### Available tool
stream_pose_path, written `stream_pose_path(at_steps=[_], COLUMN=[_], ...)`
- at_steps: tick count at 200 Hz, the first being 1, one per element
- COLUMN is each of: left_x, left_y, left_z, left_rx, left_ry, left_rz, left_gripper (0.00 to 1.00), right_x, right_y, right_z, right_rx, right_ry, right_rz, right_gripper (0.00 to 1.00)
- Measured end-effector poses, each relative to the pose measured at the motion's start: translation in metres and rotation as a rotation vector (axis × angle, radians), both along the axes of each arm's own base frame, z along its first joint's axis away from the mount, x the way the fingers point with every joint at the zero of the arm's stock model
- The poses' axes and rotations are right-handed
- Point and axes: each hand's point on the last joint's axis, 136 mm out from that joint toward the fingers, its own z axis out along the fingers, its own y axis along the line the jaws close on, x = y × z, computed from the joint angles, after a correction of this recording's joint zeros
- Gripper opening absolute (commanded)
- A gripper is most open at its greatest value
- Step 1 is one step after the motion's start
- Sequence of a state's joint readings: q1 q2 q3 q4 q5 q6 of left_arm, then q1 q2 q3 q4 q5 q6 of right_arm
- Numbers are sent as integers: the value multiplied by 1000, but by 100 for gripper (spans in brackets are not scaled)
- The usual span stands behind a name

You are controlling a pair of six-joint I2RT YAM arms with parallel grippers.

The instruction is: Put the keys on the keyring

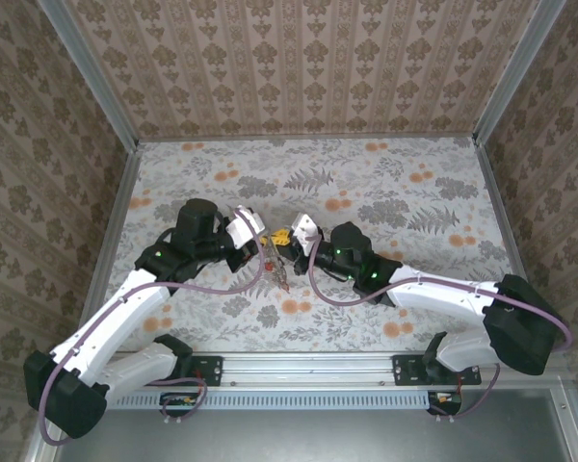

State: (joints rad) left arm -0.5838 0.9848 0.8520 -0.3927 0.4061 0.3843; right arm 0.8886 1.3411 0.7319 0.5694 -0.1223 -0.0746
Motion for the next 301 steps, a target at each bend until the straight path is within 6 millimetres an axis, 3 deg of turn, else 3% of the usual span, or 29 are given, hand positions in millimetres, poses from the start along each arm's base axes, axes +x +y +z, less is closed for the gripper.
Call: stream_pose_path(at_steps=[105, 301], left_x=[2, -1], left_y=[-5, -11], left_z=[7, 1], left_rx=[-22, -14], left_ry=[-31, -19], left_rz=[-8, -27], left_gripper=[0, 0], right_x=[0, 10], right_y=[-4, -9], right_z=[-7, -13], right_rx=[-27, -11], right_ry=[17, 70], right_rz=[-14, -71], right_gripper=[0, 0])
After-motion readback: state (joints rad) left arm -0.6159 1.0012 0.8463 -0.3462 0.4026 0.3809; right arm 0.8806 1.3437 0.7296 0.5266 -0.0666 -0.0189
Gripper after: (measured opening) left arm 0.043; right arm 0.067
